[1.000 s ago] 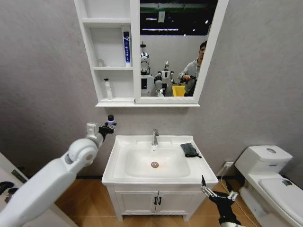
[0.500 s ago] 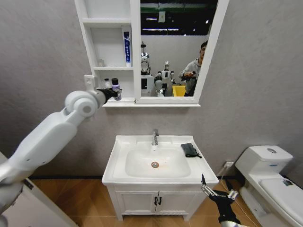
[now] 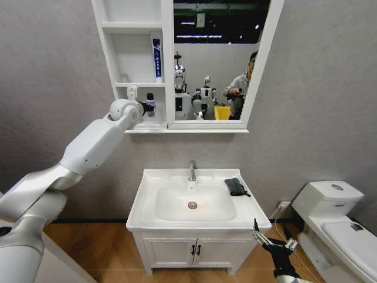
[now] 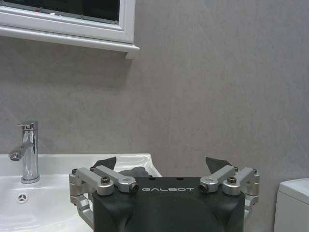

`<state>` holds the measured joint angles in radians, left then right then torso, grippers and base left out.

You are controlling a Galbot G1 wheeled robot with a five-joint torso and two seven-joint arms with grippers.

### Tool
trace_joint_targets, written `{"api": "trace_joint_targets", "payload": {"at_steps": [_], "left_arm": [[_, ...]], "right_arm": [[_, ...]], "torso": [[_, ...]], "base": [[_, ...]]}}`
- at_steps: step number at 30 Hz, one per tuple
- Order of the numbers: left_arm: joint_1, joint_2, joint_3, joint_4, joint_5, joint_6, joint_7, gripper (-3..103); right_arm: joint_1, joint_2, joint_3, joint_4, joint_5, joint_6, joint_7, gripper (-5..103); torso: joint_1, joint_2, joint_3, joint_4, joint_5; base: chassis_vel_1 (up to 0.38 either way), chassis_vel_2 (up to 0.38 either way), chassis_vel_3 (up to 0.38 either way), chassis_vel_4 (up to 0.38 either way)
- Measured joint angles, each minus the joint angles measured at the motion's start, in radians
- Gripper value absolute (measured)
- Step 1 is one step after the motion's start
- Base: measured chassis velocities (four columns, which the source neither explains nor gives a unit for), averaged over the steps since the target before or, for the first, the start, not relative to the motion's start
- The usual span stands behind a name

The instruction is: Move facial cleanser and shampoo from washbasin to cabinet, then wipe washbasin with towel.

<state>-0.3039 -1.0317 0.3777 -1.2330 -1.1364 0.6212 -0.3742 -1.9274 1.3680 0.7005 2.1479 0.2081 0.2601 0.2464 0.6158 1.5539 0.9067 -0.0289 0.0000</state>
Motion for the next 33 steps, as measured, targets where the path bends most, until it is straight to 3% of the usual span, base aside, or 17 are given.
{"api": "trace_joint_targets", "payload": {"at_steps": [15,22,28,32,33], "left_arm": [[0.011,-0.034,-0.002,0.071,-0.009,0.016,0.022,43],[0.018,-0.049,-0.007,0.115,0.03,0.001,0.051,40],[0.031,-0.05,-0.008,0.13,0.06,-0.029,0.092,58],[0.056,-0.028,-0.015,0.087,0.063,-0.046,0.094,80],[0.056,-0.028,-0.015,0.087,0.063,-0.046,0.094,80]], "right_arm": [[0.012,-0.005,0.008,-0.029,0.015,0.003,0.001,100],[0.013,-0.006,0.017,-0.037,0.017,0.01,0.002,100],[0.012,-0.004,0.023,-0.044,0.015,0.015,0.008,100],[0.009,-0.001,0.022,-0.05,0.008,0.023,0.008,100],[0.009,-0.001,0.022,-0.05,0.008,0.023,0.008,100]], "torso": [[0.0,0.0,0.0,-0.0002,0.0],[0.0,0.0,0.0,-0.0002,0.0],[0.0,0.0,0.0,-0.0001,0.0],[0.0,0.0,0.0,-0.0001,-0.0001],[0.0,0.0,0.0,-0.0001,-0.0001]], "base": [[0.0,0.0,0.0,0.0],[0.0,0.0,0.0,0.0],[0.0,0.0,0.0,0.0],[0.0,0.0,0.0,0.0],[0.0,0.0,0.0,0.0]]}}
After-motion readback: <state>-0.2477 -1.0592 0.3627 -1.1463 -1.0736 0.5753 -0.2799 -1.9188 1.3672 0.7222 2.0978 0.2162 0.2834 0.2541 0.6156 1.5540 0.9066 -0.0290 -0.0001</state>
